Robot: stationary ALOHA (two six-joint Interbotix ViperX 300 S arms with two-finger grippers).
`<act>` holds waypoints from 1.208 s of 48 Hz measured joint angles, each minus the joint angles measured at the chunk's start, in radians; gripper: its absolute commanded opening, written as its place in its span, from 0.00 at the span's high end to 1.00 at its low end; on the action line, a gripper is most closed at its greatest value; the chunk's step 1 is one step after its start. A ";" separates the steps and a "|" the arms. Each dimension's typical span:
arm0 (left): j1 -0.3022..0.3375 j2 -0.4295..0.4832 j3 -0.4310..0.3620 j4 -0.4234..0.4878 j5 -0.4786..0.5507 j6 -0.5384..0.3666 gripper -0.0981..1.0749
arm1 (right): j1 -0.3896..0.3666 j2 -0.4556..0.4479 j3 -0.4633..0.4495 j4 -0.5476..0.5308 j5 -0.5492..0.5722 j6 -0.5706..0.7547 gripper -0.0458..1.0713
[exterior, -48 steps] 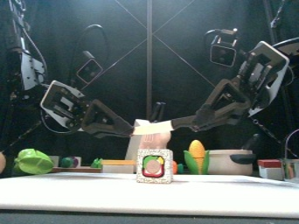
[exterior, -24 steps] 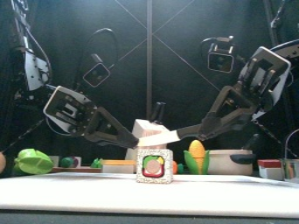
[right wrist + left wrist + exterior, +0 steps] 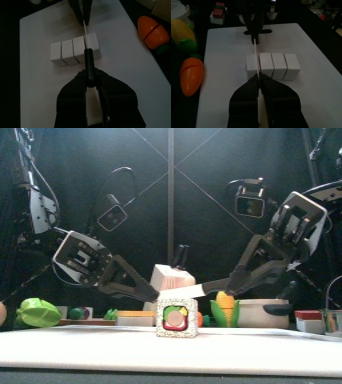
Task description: Cut first piece of sushi
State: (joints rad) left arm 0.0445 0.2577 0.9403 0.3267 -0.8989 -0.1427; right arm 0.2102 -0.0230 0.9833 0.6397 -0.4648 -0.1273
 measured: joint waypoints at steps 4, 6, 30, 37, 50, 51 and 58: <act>0.000 0.000 0.002 0.000 0.000 -0.002 0.57 | 0.000 0.000 0.000 0.000 0.002 0.000 0.67; 0.000 0.000 0.000 0.000 0.000 -0.002 0.57 | 0.000 0.002 0.000 0.000 0.002 0.000 0.67; -0.014 -0.006 0.000 0.040 -0.003 0.002 0.57 | 0.023 0.002 -0.003 -0.003 0.002 0.000 0.67; -0.011 -0.006 -0.002 0.046 -0.005 0.002 0.57 | 0.026 0.002 -0.003 -0.002 -0.002 0.002 0.68; -0.008 -0.006 -0.002 0.046 -0.005 0.002 0.57 | 0.025 0.000 -0.002 0.000 -0.002 0.002 0.68; -0.008 -0.006 -0.002 0.046 -0.005 0.002 0.57 | 0.025 0.002 -0.002 0.000 -0.002 0.000 0.68; -0.006 -0.006 -0.002 0.046 -0.005 0.002 0.57 | 0.023 0.002 0.000 0.000 -0.003 0.002 0.68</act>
State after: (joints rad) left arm 0.0383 0.2516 0.9388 0.3728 -0.9035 -0.1411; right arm 0.2332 -0.0215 0.9833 0.6397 -0.4679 -0.1258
